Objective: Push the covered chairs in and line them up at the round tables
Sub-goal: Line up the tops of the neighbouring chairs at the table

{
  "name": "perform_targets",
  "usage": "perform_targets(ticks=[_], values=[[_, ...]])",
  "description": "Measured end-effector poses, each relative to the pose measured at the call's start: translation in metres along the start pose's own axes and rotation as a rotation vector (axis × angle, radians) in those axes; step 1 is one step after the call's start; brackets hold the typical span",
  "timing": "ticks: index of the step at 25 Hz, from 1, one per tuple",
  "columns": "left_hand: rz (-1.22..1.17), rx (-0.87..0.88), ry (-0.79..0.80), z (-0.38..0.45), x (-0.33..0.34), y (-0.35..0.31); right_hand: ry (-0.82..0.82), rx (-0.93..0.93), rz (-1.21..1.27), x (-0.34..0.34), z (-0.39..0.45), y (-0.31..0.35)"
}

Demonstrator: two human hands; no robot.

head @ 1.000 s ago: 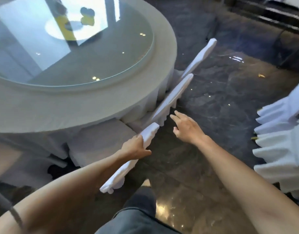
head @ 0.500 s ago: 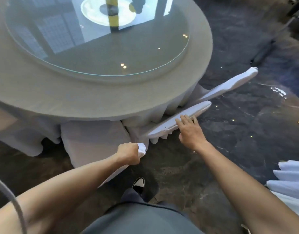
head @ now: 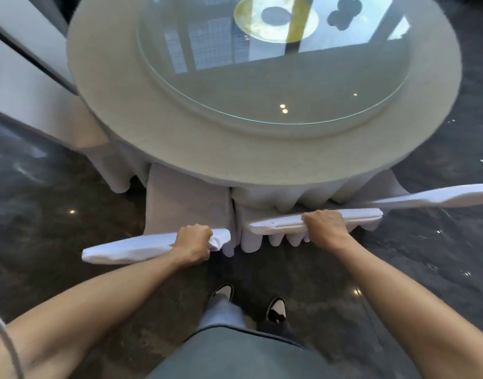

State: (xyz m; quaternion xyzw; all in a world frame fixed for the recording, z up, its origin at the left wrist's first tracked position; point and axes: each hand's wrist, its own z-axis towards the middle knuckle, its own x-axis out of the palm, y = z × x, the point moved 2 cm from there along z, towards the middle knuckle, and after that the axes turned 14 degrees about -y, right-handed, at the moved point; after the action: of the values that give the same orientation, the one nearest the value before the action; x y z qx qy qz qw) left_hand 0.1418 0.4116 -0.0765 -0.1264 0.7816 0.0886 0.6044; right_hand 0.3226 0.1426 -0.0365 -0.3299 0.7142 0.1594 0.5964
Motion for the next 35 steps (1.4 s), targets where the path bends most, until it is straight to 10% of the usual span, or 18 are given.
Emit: perform_targets(ticks=[27, 35], values=[[-0.030, 0.010, -0.067, 0.016, -0.008, -0.036, 0.005, -0.056, -0.070, 0.009, -0.012, -0.013], [-0.211, 0.168, -0.067, 0.021, -0.016, -0.119, -0.206, 0.051, 0.114, 0.024, -0.038, -0.055]])
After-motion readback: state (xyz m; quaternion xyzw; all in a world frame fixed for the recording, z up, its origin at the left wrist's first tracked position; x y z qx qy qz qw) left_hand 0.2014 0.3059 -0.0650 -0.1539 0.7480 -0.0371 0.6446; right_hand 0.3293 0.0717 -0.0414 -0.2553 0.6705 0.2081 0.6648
